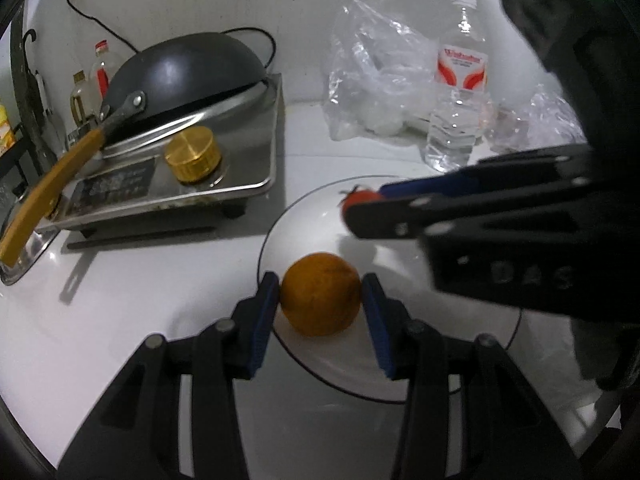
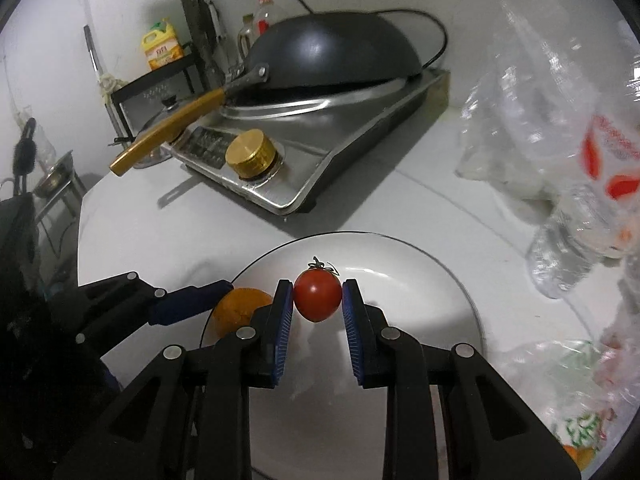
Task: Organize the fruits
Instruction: 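Carry mandarin and tomato to the white plate and release both, then move both tools back over the fruit pile on the bag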
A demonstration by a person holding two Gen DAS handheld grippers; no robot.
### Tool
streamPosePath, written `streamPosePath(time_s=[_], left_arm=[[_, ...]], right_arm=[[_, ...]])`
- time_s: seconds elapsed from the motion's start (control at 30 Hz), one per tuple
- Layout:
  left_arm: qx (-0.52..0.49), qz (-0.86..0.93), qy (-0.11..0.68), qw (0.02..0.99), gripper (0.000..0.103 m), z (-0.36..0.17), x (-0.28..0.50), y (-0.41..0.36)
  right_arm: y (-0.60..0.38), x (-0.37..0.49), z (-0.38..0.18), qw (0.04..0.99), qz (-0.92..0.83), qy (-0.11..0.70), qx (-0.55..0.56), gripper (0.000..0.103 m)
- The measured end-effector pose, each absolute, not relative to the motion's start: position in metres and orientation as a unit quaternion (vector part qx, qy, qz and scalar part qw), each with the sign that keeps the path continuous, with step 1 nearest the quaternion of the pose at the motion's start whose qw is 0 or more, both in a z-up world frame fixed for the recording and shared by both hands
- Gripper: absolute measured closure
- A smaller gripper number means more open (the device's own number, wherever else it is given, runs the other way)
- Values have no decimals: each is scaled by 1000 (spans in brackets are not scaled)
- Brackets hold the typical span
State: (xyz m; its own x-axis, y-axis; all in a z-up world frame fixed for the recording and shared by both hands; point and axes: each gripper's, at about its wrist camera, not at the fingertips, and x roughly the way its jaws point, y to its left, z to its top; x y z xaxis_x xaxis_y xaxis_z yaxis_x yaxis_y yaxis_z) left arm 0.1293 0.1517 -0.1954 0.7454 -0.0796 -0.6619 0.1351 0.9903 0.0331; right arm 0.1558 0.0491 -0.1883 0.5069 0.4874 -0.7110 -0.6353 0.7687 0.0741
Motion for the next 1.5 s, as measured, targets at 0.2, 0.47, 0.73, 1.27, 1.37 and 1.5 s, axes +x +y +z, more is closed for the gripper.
streamPosePath(time_s=[0.2,0.47,0.73,1.27,1.37,1.5], left_arm=[[32,-66,358,931,59,-197,135,153],[22,-69,363,929,58,-195,136,157],[29,-63,348,935,57,-182,124,151],[13,-66,326,943,52,-152,81,101],[16,-68,328,942,51,-149,75,91],[18,-68,323,944,50,-144,68,79]], right_arm=[[61,169,-200,851,329,398,-95,76],[61,176,-202,846,328,411,-87,74],[48,158,-185,860,319,388,-84,68],[-35,100,-143,895,292,334,-52,67],[-49,89,-137,901,286,324,-49,67],[-65,75,-132,906,281,313,-49,67]])
